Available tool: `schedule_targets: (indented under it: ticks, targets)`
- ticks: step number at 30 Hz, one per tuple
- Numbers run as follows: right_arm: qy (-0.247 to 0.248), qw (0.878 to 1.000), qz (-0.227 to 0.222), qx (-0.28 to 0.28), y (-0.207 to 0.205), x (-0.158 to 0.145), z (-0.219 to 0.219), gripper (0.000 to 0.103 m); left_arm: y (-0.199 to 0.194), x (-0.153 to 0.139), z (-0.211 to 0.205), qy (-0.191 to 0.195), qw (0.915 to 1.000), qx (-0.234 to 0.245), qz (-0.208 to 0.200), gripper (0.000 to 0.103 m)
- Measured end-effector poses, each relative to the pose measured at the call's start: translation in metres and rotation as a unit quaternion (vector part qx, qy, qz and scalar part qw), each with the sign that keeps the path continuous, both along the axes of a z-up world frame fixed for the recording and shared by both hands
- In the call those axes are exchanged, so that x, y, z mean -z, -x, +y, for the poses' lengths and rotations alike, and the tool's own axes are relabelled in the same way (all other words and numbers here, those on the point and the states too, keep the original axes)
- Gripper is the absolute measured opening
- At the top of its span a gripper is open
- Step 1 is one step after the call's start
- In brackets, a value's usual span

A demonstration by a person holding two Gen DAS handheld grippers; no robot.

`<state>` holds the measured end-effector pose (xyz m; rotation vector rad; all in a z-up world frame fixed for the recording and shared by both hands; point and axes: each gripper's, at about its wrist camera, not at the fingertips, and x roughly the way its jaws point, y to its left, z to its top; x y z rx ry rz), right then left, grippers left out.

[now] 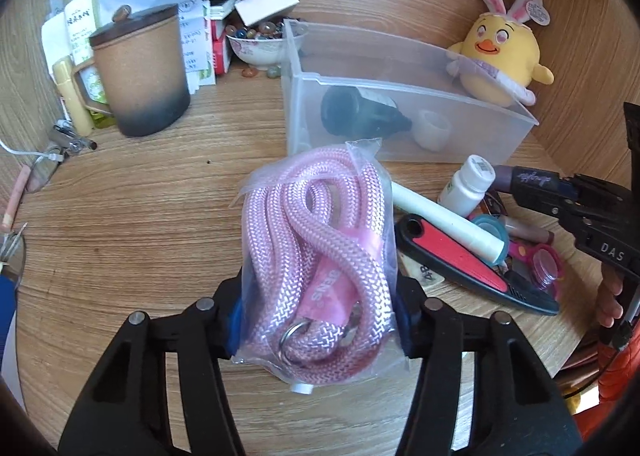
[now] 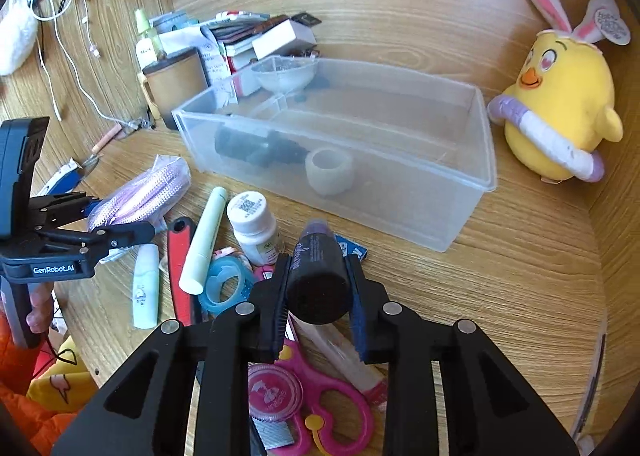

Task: Organize objects
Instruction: 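Lower both held items into the clear box and open both tools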

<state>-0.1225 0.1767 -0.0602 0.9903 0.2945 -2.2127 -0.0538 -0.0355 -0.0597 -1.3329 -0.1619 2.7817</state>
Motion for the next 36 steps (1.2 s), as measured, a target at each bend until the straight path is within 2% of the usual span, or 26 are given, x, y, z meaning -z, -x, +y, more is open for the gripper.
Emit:
schedule_targets:
  ticks: [8,15,24,30,36]
  targets:
    - [0.024,1.000,0.021,0.003,-0.012,-0.020,0.013,0.024,-0.009,-0.028,-0.003,0.008,0.9989,-0.017,0.043,0.056]
    - [0.063,0.996,0.064,0.013,-0.024,-0.050,0.023,0.024,-0.008,-0.061,-0.003,0.006,0.9958,-0.019,0.089,0.056]
    - [0.106,0.990,0.090,0.026,-0.016,-0.074,0.023,0.024,0.017,-0.089,0.007,-0.003,0.9921,-0.009,0.125,0.056]
    - [0.112,0.988,0.101,0.038,-0.001,-0.082,0.021,0.024,0.047,-0.098,0.016,0.000,0.9920,0.001,0.126,0.056]
    - [0.105,0.987,0.106,0.062,0.022,-0.084,0.021,0.024,0.082,-0.093,0.024,0.003,0.9945,0.010,0.105,0.056]
